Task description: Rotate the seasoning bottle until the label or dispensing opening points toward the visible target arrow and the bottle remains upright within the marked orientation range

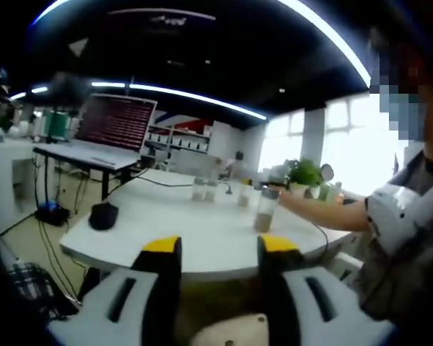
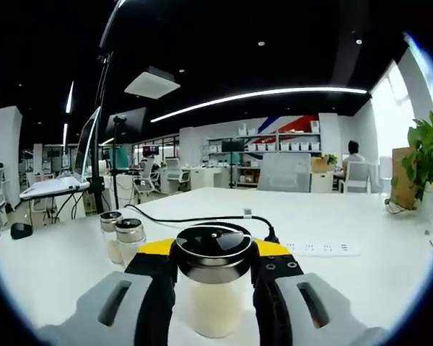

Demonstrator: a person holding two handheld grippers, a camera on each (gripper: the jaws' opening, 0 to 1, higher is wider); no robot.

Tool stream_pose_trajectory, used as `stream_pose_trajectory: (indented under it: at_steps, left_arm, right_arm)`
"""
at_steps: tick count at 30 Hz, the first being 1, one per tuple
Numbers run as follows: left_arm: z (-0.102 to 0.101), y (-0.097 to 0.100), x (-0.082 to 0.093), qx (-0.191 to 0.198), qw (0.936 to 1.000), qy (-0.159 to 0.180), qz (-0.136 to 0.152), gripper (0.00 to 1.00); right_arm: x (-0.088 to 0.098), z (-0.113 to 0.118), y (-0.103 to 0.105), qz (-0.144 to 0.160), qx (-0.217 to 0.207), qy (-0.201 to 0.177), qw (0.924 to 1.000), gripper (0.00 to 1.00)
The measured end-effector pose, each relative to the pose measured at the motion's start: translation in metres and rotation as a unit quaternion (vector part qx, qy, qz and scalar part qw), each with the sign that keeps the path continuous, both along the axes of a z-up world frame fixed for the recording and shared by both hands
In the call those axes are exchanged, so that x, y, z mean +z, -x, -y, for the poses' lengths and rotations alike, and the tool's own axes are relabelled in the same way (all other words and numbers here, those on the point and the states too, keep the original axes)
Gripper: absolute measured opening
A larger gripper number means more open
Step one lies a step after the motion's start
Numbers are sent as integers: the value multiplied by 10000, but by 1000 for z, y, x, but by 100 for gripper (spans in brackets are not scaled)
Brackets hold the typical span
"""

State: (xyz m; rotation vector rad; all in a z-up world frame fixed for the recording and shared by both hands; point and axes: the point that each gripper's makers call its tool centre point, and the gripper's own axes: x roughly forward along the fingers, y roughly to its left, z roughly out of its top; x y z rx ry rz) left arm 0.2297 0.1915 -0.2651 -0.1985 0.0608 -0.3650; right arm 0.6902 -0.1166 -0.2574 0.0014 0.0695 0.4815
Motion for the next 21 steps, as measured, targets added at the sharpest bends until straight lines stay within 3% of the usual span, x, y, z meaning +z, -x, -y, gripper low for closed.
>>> stream_pose_trajectory:
  at_steps: [9, 21]
  left_arm:
    - [11, -3, -3, -123, 9999, -7, -35, 44]
    - [6, 2, 2, -47, 10000, 43, 57, 44]
  right_arm:
    - [0, 0, -2, 52, 64, 45, 10000, 39]
    - [0, -2, 7, -6, 123, 166, 9998, 38]
